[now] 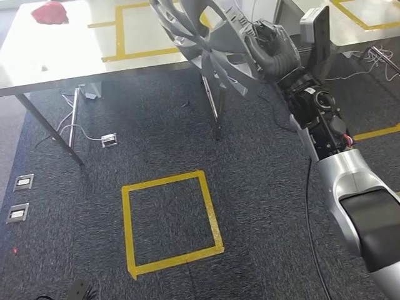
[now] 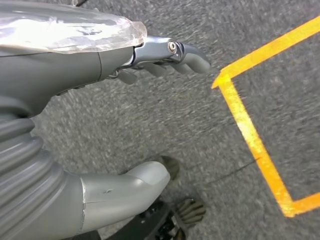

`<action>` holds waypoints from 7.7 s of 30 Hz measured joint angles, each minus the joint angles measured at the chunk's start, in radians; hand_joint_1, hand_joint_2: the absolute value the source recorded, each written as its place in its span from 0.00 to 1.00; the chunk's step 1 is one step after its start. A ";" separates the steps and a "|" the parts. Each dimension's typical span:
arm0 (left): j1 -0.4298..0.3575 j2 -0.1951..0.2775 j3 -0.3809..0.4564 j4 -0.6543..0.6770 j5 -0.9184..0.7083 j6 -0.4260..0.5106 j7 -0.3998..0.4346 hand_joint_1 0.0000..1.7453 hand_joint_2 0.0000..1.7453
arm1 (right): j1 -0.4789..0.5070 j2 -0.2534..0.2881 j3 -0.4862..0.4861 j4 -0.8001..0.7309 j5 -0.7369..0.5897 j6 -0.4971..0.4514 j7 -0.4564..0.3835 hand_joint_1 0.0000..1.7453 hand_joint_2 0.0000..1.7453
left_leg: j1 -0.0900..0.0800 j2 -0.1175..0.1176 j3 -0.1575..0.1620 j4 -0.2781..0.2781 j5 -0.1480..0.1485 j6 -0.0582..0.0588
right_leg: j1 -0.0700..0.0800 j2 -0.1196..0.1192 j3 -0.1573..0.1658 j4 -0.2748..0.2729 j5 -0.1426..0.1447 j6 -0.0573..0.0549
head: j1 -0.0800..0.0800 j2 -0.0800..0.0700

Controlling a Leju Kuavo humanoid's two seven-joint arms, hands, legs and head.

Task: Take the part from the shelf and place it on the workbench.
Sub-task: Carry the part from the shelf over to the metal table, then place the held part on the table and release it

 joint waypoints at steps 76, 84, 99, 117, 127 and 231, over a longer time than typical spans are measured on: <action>-0.005 0.004 0.002 0.000 -0.016 -0.002 0.007 0.00 1.00 | -0.029 0.018 0.004 0.011 0.010 0.018 -0.031 1.00 1.00 | -0.005 0.011 -0.087 -0.039 0.113 0.001 | -0.003 0.003 0.097 -0.057 -0.049 -0.013 | -0.021 0.000; -0.004 0.002 0.002 0.000 -0.015 -0.001 0.009 0.00 1.00 | -0.042 0.026 0.008 0.022 0.013 0.021 -0.043 1.00 1.00 | -0.002 0.002 -0.022 -0.060 0.079 0.033 | 0.002 -0.005 -0.055 0.239 -0.162 0.004 | -0.004 0.000; -0.007 -0.006 0.002 0.000 -0.018 -0.001 0.011 0.00 1.00 | -0.072 0.045 0.018 0.029 0.029 0.018 -0.045 1.00 1.00 | 0.008 0.006 -0.160 0.261 -0.067 -0.039 | 0.001 -0.004 0.049 -0.057 0.003 -0.047 | -0.014 0.000; -0.004 -0.007 0.002 0.000 -0.034 0.000 0.015 0.00 1.00 | -0.048 0.054 0.023 0.039 0.049 0.016 -0.048 1.00 1.00 | -0.003 -0.001 0.001 -0.053 0.049 0.029 | 0.007 -0.005 -0.058 0.183 -0.097 -0.008 | 0.002 0.000; -0.018 -0.009 0.002 -0.001 -0.047 -0.005 0.017 0.00 1.00 | -0.049 0.054 0.026 0.030 0.051 0.004 -0.036 1.00 1.00 | -0.002 0.006 -0.049 0.100 -0.032 -0.022 | 0.004 -0.004 0.044 -0.064 0.012 -0.043 | -0.005 0.000; -0.026 -0.017 0.002 -0.001 -0.072 -0.007 0.017 0.00 1.00 | 0.022 0.070 0.078 0.043 0.216 -0.049 -0.059 1.00 1.00 | -0.004 -0.009 0.020 -0.048 0.010 0.012 | 0.020 -0.002 -0.002 -0.047 0.026 -0.037 | -0.013 0.000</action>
